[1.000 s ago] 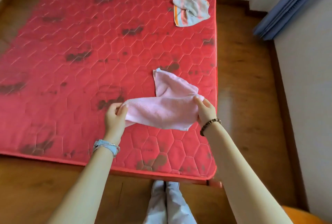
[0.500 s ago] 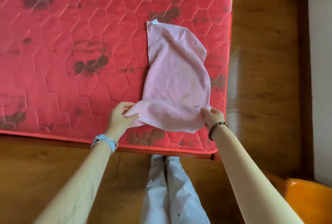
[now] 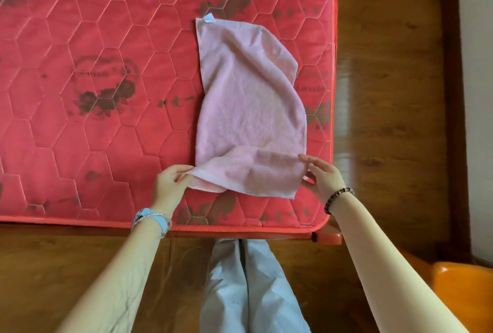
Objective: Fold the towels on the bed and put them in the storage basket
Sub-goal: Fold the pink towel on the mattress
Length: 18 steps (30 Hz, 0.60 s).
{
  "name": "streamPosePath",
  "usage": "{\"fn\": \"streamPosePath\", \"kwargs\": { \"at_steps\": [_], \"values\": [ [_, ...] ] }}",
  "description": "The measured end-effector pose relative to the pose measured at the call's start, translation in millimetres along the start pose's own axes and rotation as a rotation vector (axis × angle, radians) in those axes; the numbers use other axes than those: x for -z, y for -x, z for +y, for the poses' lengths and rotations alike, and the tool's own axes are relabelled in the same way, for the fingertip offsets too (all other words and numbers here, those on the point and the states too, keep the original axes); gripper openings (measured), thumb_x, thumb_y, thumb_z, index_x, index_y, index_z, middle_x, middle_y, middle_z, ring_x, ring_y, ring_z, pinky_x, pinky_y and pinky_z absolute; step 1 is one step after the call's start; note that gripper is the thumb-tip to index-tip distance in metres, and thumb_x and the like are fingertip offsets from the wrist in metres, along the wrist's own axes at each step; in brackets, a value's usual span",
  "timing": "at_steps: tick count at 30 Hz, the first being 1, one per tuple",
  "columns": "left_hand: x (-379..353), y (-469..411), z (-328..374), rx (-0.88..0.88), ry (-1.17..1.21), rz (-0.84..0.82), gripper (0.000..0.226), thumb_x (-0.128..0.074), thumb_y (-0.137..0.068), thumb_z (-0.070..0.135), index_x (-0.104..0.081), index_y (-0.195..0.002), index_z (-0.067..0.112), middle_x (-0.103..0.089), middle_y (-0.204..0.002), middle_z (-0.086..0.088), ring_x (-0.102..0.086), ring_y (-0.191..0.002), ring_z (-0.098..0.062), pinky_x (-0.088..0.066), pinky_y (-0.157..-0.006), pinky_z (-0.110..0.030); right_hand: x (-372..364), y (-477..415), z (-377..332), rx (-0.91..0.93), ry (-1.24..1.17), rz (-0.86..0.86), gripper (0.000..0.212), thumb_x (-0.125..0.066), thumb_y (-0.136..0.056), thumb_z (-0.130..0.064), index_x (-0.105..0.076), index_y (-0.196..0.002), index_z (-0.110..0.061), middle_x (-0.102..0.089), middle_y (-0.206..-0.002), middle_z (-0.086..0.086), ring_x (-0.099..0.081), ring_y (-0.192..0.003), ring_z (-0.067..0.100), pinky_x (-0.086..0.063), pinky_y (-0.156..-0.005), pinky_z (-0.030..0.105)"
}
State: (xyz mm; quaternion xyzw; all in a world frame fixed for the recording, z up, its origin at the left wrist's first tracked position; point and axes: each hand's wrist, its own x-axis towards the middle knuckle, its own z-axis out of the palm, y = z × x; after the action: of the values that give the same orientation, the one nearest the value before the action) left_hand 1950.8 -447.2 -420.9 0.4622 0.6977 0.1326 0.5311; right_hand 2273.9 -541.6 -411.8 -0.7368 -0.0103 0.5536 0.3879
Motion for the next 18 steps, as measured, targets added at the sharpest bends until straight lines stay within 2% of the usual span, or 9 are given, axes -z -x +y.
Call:
{"fn": "streamPosePath", "kwargs": {
  "at_steps": [2,4,6,7,9,12,14,16,18],
  "values": [
    [-6,-10,-2,0.056,0.094,0.022,0.028,-0.060,-0.090,0.000,-0.070,-0.085,0.026,-0.070,-0.085,0.000,-0.065,-0.085,-0.016,-0.054,-0.080,-0.030,0,-5,3,0.039,0.069,-0.048,0.049,-0.033,-0.090,0.022,-0.066,-0.105,-0.011,-0.061,-0.112,0.004,-0.061,-0.098,0.017,-0.059,-0.068,0.024],
    [-13,-19,-6,0.134,0.216,0.049,0.020,-0.059,-0.093,0.003,-0.069,-0.087,0.019,-0.068,-0.087,-0.003,-0.065,-0.092,-0.021,-0.056,-0.081,-0.030,0,-12,10,0.120,0.238,-0.003,0.063,-0.033,-0.080,0.030,-0.066,-0.108,-0.016,-0.061,-0.116,0.003,-0.062,-0.100,0.015,-0.058,-0.067,0.019],
    [-21,-25,-11,0.185,0.283,0.058,0.012,-0.061,-0.093,0.008,-0.070,-0.098,0.013,-0.070,-0.098,-0.009,-0.067,-0.100,-0.024,-0.056,-0.084,-0.032,-1,-19,19,0.198,0.372,0.078,0.067,-0.037,-0.076,0.033,-0.068,-0.110,-0.016,-0.063,-0.115,0.003,-0.063,-0.093,0.008,-0.056,-0.065,0.014],
    [-24,-27,-14,0.209,0.322,0.054,0.014,-0.063,-0.093,0.009,-0.069,-0.106,0.009,-0.071,-0.105,-0.012,-0.068,-0.104,-0.025,-0.056,-0.087,-0.034,-1,-22,23,0.223,0.431,0.117,0.066,-0.040,-0.076,0.032,-0.070,-0.110,-0.016,-0.064,-0.111,0.003,-0.063,-0.090,0.006,-0.054,-0.064,0.012],
    [-29,-31,-22,0.281,0.439,0.065,0.021,-0.065,-0.091,0.006,-0.068,-0.112,0.006,-0.071,-0.113,-0.016,-0.068,-0.108,-0.025,-0.055,-0.095,-0.039,-2,-26,30,0.255,0.530,0.177,0.059,-0.048,-0.076,0.027,-0.072,-0.108,-0.017,-0.066,-0.103,0.005,-0.066,-0.088,0.015,-0.053,-0.070,0.014],
    [-32,-35,-32,0.346,0.404,0.080,0.022,-0.071,-0.080,0.003,-0.075,-0.098,0.015,-0.075,-0.104,-0.013,-0.070,-0.105,-0.026,-0.052,-0.101,-0.042,-2,-29,32,0.275,0.704,0.224,0.040,-0.066,-0.078,0.010,-0.074,-0.103,-0.020,-0.060,-0.097,0.008,-0.060,-0.084,0.022,-0.052,-0.085,0.029],
    [-37,-33,-36,0.344,0.369,0.061,0.025,-0.068,-0.079,0.000,-0.077,-0.095,0.017,-0.075,-0.098,-0.009,-0.070,-0.100,-0.023,-0.053,-0.098,-0.037,-3,-30,32,0.332,0.788,0.260,0.023,-0.071,-0.082,-0.005,-0.076,-0.099,-0.020,-0.052,-0.100,0.007,-0.052,-0.093,0.024,-0.045,-0.088,0.033],
    [-43,-28,-33,0.305,0.449,0.072,0.025,-0.058,-0.090,-0.007,-0.070,-0.108,0.006,-0.071,-0.101,-0.009,-0.067,-0.100,-0.019,-0.055,-0.088,-0.025,-3,-33,32,0.426,0.858,0.318,0.012,-0.072,-0.084,-0.014,-0.077,-0.094,-0.018,-0.053,-0.113,0.007,-0.046,-0.108,0.029,-0.035,-0.086,0.028],
    [-46,-25,-30,0.274,0.507,0.128,0.022,-0.052,-0.097,-0.001,-0.063,-0.115,0.002,-0.068,-0.107,-0.010,-0.065,-0.109,-0.023,-0.053,-0.088,-0.025,-3,-34,29,0.543,0.851,0.314,0.009,-0.069,-0.085,-0.013,-0.075,-0.092,-0.013,-0.058,-0.119,0.007,-0.047,-0.108,0.027,-0.033,-0.085,0.026]
  ]
}}
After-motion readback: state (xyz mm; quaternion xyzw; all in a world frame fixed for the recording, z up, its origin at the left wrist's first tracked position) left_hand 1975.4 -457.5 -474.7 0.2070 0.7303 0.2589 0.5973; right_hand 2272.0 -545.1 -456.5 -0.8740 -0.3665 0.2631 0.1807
